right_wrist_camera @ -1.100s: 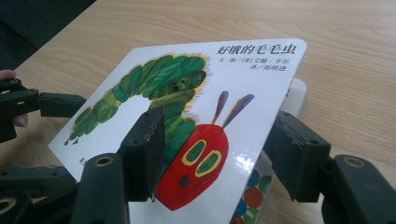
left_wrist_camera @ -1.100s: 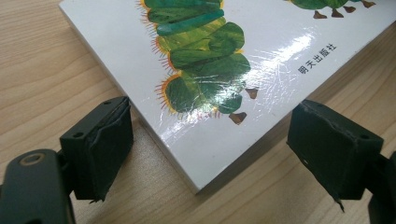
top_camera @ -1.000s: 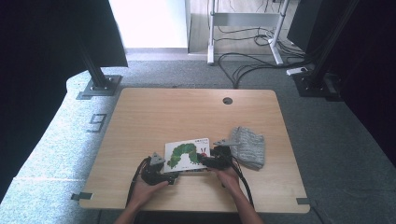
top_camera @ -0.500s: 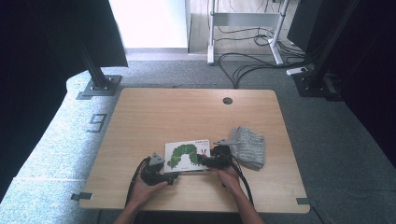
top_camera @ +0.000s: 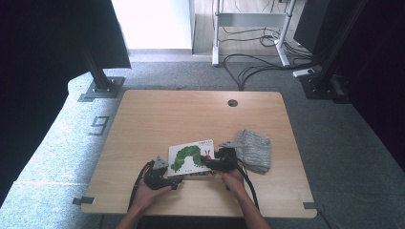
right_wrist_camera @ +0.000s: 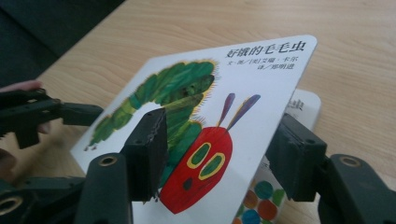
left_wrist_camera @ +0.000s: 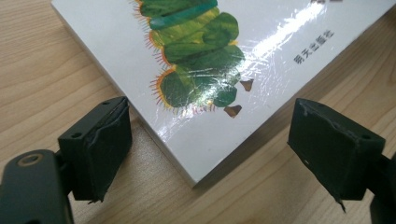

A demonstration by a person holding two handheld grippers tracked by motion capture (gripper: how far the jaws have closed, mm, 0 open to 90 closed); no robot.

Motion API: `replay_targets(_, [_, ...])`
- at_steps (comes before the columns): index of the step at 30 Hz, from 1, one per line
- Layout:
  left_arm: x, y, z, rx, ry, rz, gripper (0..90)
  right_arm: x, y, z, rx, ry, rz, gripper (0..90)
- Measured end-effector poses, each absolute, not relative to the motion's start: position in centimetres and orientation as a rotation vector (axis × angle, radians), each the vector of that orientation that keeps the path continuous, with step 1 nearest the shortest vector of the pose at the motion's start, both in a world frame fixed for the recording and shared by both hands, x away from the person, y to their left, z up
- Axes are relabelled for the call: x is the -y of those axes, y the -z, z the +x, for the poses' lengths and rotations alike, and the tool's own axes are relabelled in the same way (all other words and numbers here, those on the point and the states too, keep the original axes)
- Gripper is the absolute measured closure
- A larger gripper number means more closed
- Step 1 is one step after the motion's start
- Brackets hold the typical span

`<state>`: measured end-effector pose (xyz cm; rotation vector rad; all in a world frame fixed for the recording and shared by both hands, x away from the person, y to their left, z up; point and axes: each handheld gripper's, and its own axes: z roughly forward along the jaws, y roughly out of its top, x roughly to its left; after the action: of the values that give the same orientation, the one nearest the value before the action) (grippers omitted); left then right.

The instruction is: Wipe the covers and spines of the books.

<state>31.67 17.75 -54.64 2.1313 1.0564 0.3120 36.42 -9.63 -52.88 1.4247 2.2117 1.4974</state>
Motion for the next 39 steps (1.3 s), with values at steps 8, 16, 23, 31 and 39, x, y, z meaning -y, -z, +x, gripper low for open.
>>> replay_targets(8, [-17.8, 54.7, 31.7, -1.063, -0.317, 2.126, 14.0, 9.6, 52.6, 36.6, -2.195, -1.52, 1.38, 47.0])
replay_targets(16, [-18.1, 54.5, 31.8, -1.06, -0.272, 2.109, 14.0, 10.2, 52.6, 37.5, -2.172, -1.555, 1.386, 51.5])
replay_targets(23, [-18.9, 53.6, 31.6, -1.039, -0.249, 2.064, 13.3, 10.3, 52.5, 37.5, -2.181, -1.561, 1.36, 55.9])
replay_targets(31, [-18.9, 53.7, 31.9, -1.071, -0.258, 2.025, 14.6, 10.4, 52.2, 37.4, -2.173, -1.604, 1.322, 62.1])
replay_targets(39, [-18.6, 53.9, 32.1, -1.088, -0.272, 2.023, 14.4, 10.5, 52.1, 37.3, -2.188, -1.625, 1.299, 65.3])
